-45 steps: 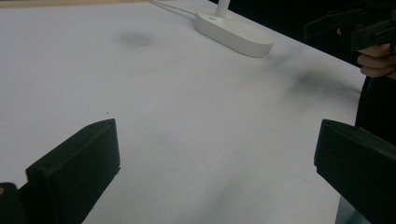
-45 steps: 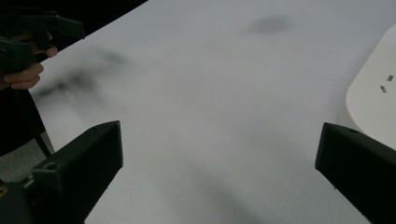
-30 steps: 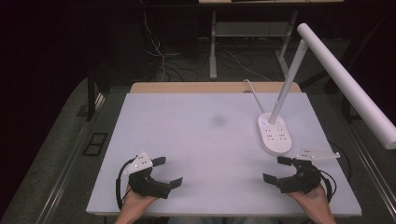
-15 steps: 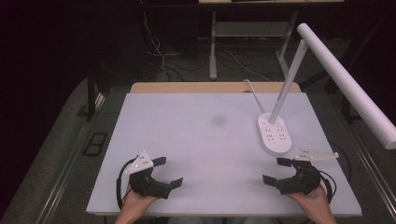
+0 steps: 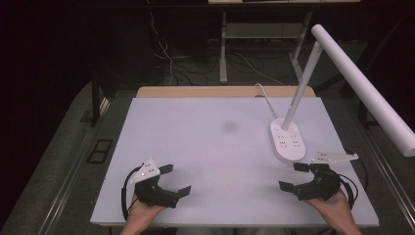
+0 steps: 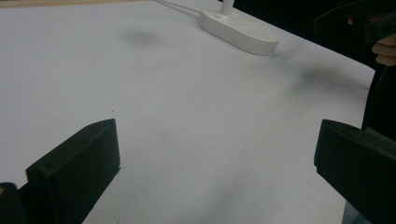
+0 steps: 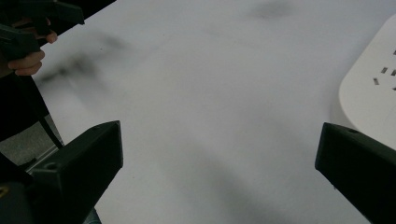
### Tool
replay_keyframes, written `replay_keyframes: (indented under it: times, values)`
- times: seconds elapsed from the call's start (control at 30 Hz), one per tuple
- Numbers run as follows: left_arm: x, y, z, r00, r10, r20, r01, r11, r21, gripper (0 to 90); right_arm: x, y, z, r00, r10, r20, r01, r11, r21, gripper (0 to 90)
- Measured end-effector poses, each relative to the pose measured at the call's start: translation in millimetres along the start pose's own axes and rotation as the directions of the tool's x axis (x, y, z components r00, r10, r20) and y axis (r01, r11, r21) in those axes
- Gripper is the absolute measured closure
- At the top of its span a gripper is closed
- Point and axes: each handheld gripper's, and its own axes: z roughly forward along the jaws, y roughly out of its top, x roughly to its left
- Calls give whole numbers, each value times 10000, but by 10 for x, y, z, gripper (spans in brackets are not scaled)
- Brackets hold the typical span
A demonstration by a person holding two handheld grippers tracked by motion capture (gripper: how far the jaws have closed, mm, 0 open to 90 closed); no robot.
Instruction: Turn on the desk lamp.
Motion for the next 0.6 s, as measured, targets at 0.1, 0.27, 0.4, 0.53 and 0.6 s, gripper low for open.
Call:
replay_keyframes:
  times: [0.1,0.27,0.4,0.53,0.6]
  values:
    - [4,-1,-8,10000,-21,-37,21,10000,-28,0,-32,35,-14,10000,-2,10,2,10000,-19,7]
    - [14,-3,-15,10000,-44,-81,44,10000,-28,0,-84,92,-53,10000,78,-12,-78,10000,25,7]
    - [6,-2,-5,10000,-34,-68,34,10000,-27,0,-128,128,-74,10000,99,11,-99,9999,31,8]
    - [5,-3,-8,9999,-59,-96,59,10000,-28,0,-164,164,-94,9999,120,15,-120,9999,-2,8]
    - [9,-3,-12,9999,-37,-120,37,10000,-27,0,-185,186,-110,9999,143,59,-143,9999,-19,8]
